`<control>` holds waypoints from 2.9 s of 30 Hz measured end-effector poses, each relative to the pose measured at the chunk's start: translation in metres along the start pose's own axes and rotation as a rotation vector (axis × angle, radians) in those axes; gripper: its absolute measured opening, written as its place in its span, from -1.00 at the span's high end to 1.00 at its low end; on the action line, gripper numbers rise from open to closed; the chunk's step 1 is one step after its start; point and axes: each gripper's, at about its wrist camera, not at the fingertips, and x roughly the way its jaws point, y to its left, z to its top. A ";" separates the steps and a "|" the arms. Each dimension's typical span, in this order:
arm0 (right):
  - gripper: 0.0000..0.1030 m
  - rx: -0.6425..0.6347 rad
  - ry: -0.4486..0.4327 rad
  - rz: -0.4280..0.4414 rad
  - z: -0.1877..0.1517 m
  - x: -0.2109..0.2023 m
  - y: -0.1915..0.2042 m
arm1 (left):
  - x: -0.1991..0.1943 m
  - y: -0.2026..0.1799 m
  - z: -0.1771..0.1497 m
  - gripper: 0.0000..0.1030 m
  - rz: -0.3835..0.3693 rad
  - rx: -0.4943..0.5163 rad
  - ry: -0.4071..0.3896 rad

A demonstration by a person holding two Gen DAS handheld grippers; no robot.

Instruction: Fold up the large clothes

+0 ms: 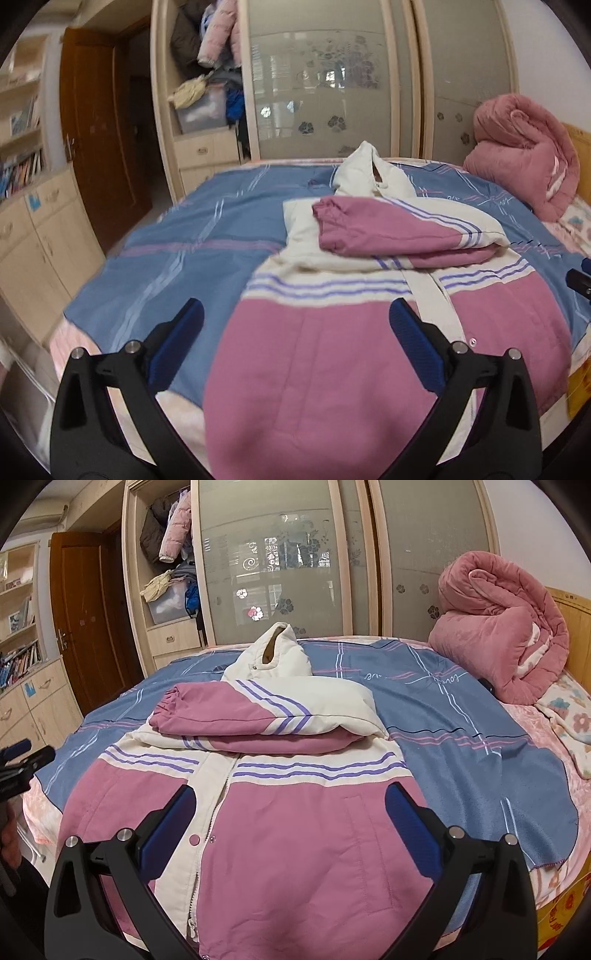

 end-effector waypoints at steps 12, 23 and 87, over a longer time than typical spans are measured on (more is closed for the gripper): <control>-0.97 -0.056 0.009 -0.017 -0.007 0.004 0.016 | 0.011 -0.011 -0.010 -0.96 -0.038 0.042 0.039; -0.97 -0.057 0.021 -0.013 -0.008 0.006 0.019 | 0.010 -0.010 -0.010 -0.96 -0.040 0.041 0.042; 0.88 -0.077 0.372 -0.340 0.294 0.526 0.043 | 0.146 0.023 0.062 -0.96 -0.094 -0.071 0.176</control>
